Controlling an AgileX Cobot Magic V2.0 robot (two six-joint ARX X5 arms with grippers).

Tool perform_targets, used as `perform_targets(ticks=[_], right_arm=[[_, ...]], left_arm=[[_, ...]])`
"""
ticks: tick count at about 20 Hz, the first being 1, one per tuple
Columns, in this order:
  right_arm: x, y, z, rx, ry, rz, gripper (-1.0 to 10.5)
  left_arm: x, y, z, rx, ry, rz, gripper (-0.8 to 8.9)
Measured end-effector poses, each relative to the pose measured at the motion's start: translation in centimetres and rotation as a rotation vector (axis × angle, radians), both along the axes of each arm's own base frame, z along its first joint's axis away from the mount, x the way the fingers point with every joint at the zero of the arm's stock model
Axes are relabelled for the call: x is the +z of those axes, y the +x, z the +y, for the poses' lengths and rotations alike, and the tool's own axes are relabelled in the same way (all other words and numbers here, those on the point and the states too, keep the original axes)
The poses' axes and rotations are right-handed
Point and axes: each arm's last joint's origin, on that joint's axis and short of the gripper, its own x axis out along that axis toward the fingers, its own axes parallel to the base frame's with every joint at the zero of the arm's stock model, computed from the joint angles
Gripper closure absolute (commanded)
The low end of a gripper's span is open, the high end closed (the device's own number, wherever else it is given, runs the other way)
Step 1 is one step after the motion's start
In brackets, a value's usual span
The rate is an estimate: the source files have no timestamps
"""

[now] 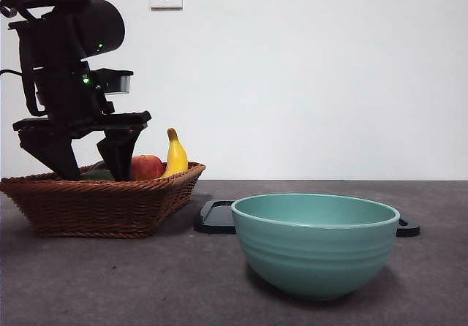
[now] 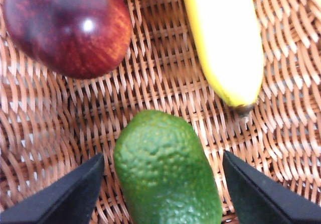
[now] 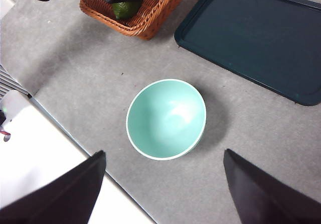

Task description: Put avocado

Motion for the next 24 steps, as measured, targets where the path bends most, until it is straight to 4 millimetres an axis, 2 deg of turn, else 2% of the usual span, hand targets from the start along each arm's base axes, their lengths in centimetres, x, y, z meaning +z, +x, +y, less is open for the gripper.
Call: perform_targets(ticks=[2,7,13,15,17,20,24], right_arm=[[0.0,0.0,0.0,0.0,0.0,0.0,5.7],[0.0,0.0,0.0,0.0,0.0,0.0,5.7],[0.0,0.0,0.0,0.0,0.0,0.0,5.7],[0.0,0.0,0.0,0.0,0.0,0.0,5.7],[0.0,0.0,0.0,0.0,0.0,0.0,5.7],[0.0,0.0,0.0,0.0,-0.001,0.0,5.7],[0.0,0.0,0.0,-0.004,-0.005,-0.002,5.7]], left_arm=[[-0.5,0.1,-0.1,0.006,0.003,0.017,4.53],[-0.6,0.2,-0.1,0.015,0.0,0.024,6.65],[-0.1,0.2,-0.1,0.015,0.001,0.027,6.84],[1.7,-0.1,-0.2,0.008,-0.008,0.0,6.84],[5.2,-1.0,-0.6,-0.014,-0.038,-0.075,6.84],[10.0,-3.9,-1.4,-0.093,-0.126,-0.182,6.84],[12.3,-8.1,-3.4,-0.268,-0.221,-0.155,6.84]])
